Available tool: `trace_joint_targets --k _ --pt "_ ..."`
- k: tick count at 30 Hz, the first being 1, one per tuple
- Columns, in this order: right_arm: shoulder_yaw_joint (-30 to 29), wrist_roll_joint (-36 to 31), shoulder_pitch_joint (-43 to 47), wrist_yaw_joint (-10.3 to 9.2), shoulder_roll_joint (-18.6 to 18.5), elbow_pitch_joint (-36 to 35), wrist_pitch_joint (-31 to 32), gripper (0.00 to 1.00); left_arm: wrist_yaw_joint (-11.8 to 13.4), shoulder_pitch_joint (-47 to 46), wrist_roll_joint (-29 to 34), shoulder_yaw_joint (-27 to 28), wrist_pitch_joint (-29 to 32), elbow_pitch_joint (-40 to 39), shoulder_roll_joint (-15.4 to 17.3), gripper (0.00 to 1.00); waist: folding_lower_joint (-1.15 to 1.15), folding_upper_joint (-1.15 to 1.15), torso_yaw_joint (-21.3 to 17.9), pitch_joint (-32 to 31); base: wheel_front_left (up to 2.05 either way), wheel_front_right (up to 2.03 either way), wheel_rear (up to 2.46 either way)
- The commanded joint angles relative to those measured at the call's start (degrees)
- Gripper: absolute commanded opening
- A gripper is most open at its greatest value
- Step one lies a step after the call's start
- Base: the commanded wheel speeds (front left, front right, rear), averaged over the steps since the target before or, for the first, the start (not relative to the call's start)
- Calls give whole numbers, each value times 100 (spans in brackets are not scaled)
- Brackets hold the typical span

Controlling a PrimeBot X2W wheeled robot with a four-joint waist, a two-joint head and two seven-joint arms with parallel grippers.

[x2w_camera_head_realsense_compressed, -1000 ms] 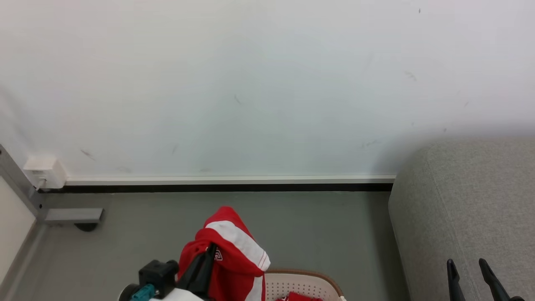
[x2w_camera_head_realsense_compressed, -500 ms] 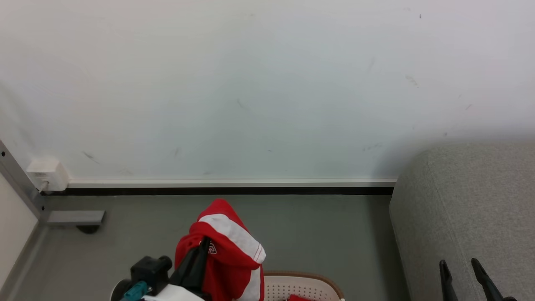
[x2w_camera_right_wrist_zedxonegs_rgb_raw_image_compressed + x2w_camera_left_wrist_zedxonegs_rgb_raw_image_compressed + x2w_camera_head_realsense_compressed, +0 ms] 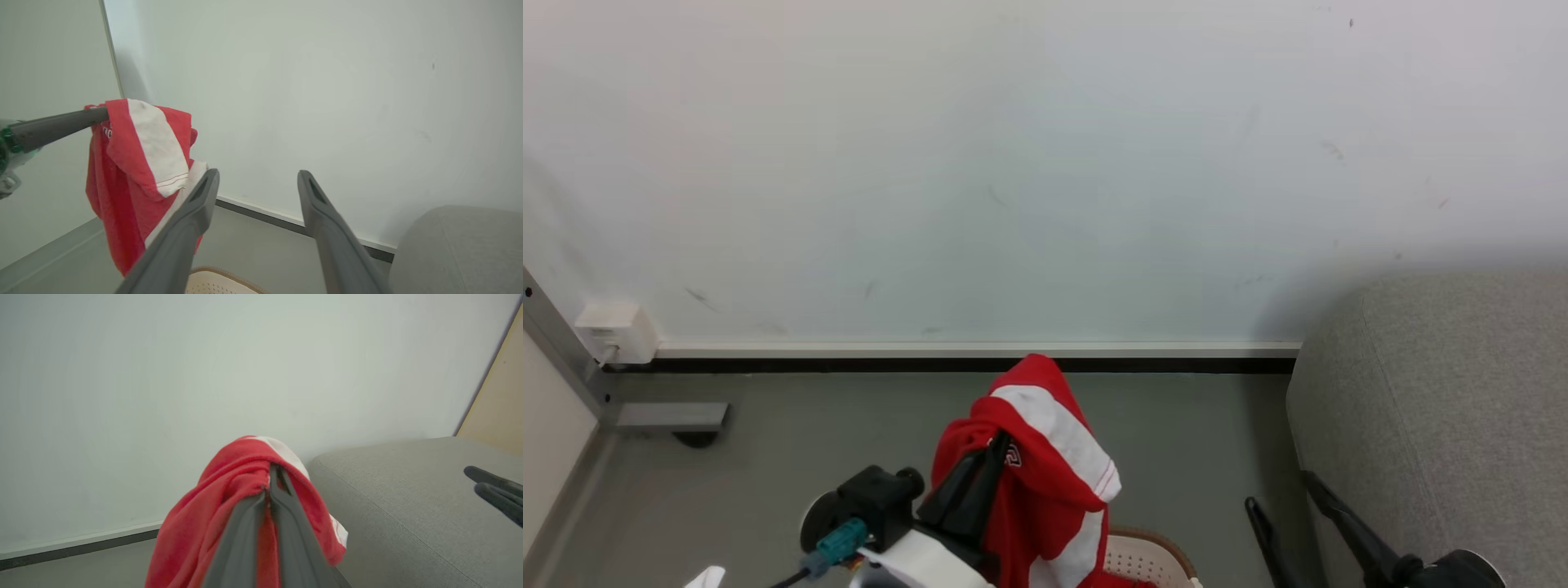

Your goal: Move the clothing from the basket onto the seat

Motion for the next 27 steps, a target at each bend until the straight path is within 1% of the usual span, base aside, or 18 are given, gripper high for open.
trace_joint_targets --k 1,5,9,13,17,21,25,27 --pt "209 134 -124 -12 -146 -77 12 100 -46 -81 61 -66 43 -96 -24 0 0 0 3 7 0 0 0" --pt "891 477 -414 -12 -450 -295 104 100 -201 -157 73 -366 186 -294 -53 0 0 0 1 20 0 0 0" --pt "1443 804 -730 -12 -790 -436 227 100 -327 -209 55 -704 308 -414 -50 0 0 0 -18 22 0 0 0" --pt "1793 1065 -989 -12 -1057 -436 290 100 -414 -315 -6 -1085 379 -561 -53 0 0 0 -6 38 0 0 0" --pt "2118 1464 -1176 -12 -1294 -492 322 100 -465 -434 -241 -1535 414 -727 26 0 0 0 15 54 0 0 0" --pt "2420 1930 -1342 -12 -1650 -512 324 100 -472 -642 -692 -2079 354 -884 308 0 0 0 16 71 0 0 0" --pt "2564 2304 -1450 -12 -1969 -500 262 100 -476 -863 -1095 -2468 216 -990 594 0 0 0 18 66 0 0 0" --pt "2659 2424 -1505 -12 -2067 -522 237 100 -476 -956 -1298 -2635 171 -1044 703 0 0 0 11 63 0 0 0"
